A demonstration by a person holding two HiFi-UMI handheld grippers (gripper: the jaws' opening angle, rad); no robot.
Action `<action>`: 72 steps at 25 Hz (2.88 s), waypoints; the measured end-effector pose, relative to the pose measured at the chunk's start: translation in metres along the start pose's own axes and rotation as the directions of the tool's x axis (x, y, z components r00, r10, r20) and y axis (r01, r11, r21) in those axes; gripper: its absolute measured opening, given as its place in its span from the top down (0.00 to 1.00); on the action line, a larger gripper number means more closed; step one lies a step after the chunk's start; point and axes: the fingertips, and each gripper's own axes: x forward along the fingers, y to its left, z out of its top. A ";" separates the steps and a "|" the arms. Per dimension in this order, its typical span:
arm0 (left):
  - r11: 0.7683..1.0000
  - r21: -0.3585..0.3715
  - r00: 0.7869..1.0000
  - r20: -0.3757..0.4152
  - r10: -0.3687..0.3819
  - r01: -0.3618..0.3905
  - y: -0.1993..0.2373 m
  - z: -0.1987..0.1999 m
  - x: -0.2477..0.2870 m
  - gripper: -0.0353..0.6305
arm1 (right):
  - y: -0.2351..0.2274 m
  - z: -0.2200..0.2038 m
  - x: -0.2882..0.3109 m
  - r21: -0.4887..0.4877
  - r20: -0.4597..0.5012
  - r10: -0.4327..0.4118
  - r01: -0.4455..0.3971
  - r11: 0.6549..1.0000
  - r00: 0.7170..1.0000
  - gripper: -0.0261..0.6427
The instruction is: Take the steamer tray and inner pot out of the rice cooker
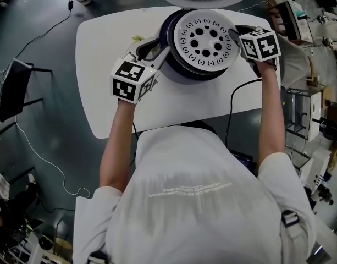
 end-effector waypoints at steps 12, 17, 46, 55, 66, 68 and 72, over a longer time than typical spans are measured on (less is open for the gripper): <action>0.999 0.034 1.000 -0.005 -0.018 0.019 -0.008 0.008 0.008 0.74 | -0.038 -0.018 -0.040 0.511 0.412 0.048 -0.274 0.815 0.910 0.87; 0.998 0.060 0.999 -0.020 -0.026 0.027 -0.014 0.011 0.019 0.74 | -0.052 -0.031 -0.052 0.579 0.581 0.047 -0.453 0.678 0.813 0.88; 0.967 0.066 0.949 -0.183 0.256 -0.248 -0.103 0.011 0.106 0.74 | -0.232 -0.296 0.083 0.790 0.572 -0.123 -0.505 0.346 0.811 0.87; 0.964 0.056 0.943 -0.198 0.267 -0.261 -0.094 0.009 0.100 0.74 | -0.260 -0.314 0.101 0.818 0.530 -0.183 -0.442 0.368 0.828 0.87; 0.976 0.046 0.967 -0.133 0.219 -0.215 -0.059 0.009 0.067 0.74 | -0.259 -0.339 0.046 0.901 0.334 -0.401 -0.164 0.403 0.853 0.68; 0.978 0.043 0.971 -0.114 0.208 -0.204 -0.051 0.011 0.059 0.74 | -0.247 -0.334 0.023 0.903 0.325 -0.437 -0.137 0.408 0.839 0.68; 0.981 0.040 0.978 -0.084 0.190 -0.188 -0.034 0.014 0.048 0.74 | -0.214 -0.301 -0.012 0.868 0.357 -0.449 -0.114 0.482 0.819 0.68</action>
